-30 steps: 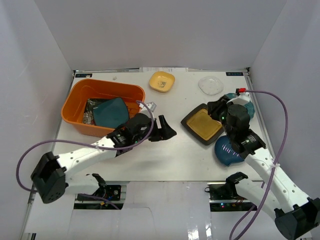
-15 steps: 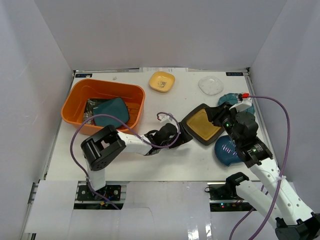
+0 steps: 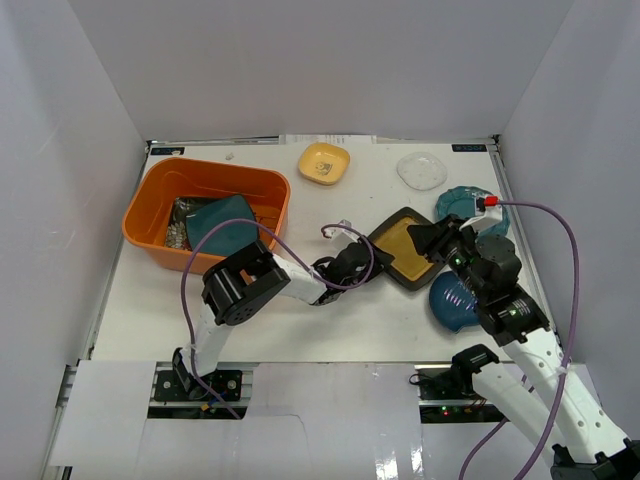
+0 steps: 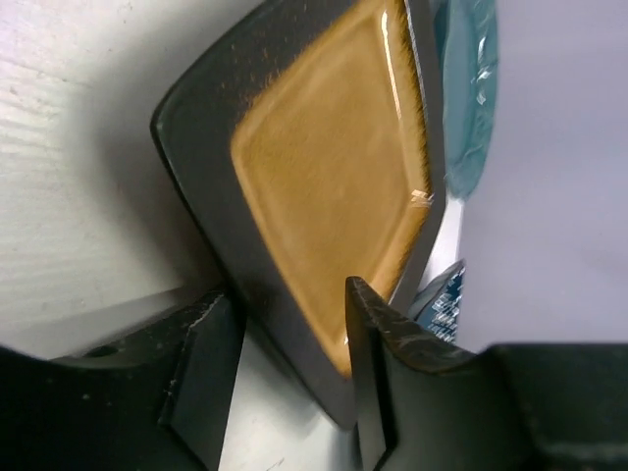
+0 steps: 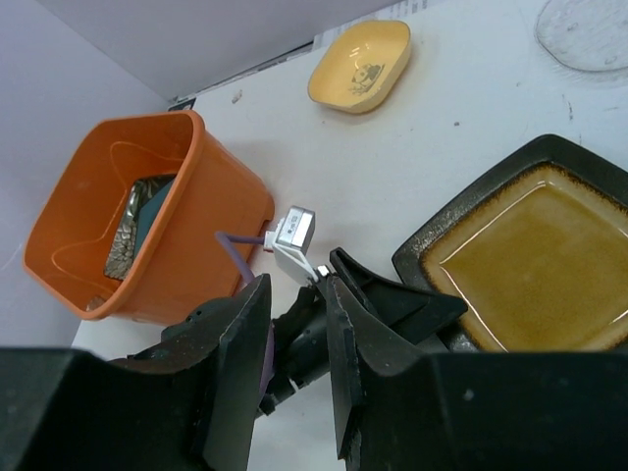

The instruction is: Place the plates into the plastic bin on the countertop

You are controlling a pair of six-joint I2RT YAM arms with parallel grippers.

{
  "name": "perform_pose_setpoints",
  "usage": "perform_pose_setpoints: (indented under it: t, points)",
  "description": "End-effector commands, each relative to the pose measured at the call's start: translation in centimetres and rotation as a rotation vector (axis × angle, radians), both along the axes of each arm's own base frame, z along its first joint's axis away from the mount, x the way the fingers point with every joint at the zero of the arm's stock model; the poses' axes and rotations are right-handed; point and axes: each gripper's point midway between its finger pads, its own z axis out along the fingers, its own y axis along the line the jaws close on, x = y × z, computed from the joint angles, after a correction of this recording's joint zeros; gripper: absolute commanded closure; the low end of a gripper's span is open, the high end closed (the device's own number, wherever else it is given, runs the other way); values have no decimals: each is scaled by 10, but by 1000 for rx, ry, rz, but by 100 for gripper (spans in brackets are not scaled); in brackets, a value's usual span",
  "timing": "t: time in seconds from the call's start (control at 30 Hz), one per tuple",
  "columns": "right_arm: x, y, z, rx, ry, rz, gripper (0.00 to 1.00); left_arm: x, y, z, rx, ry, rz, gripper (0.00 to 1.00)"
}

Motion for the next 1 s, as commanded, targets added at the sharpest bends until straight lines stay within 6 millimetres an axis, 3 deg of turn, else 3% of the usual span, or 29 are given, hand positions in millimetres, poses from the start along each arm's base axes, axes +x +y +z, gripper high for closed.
perform_pose_setpoints:
  t: [0.0,0.2,0.33,0.4,0.5,0.57,0.6,0.63,0.67,0.7,0.77,0.8,0.83,0.87,0.9,0.93,0.97]
  points:
    - [-2,4,1,22,-12,24,64,0,17,-40,91,63,70,48]
    - [-4,8,-6,30,-1,46,64,6,29,-39,116,30,113,75]
    - [-4,11,-12,34,11,61,65,13,35,-39,133,11,140,83]
    - [-4,12,-14,32,17,64,65,14,37,-40,143,7,138,100]
    - [-5,11,-18,29,24,64,65,7,50,-37,149,-5,133,100]
    - [-6,13,-25,24,36,76,65,3,56,-15,128,-45,119,100]
    - [-6,14,-28,18,40,81,64,-6,70,-21,150,-33,117,100]
    - [-9,20,-32,20,49,117,63,-9,73,-12,142,-61,101,100]
    - [-8,22,-40,17,63,129,57,-18,86,-1,133,-73,96,100]
    - [-9,25,-43,15,69,145,53,-17,83,18,93,-94,93,100]
    - [-13,33,-47,13,82,202,43,-34,102,23,93,-107,63,100]
    - [-13,38,-49,8,85,227,32,-39,107,48,36,-129,65,100]
    - [-16,42,-50,1,84,268,27,-49,120,44,33,-121,58,100]
    - [-15,45,-53,-9,96,287,23,-55,124,53,16,-142,38,100]
    - [-16,48,-54,-16,97,307,13,-59,130,77,-37,-173,37,100]
    - [-20,52,-52,-25,83,353,9,-67,141,70,-18,-157,29,100]
    - [-20,54,-56,-31,93,369,6,-71,145,77,-33,-169,17,100]
